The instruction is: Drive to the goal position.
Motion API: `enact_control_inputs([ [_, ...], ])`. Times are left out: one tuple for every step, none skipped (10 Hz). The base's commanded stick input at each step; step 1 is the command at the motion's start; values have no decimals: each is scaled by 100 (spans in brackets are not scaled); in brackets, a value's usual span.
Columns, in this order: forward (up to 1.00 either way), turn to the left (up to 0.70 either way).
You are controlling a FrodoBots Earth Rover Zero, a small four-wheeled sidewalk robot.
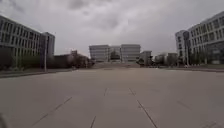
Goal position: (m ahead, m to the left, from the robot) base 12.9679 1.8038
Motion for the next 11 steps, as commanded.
enact_control_inputs([
  [70,-1],
  [70,-1],
  [70,-1],
  [70,-1],
  [70,-1],
  [70,-1],
  [70,-1],
  [70,-1],
  [70,-1],
  [70,-1],
  [70,-1],
])
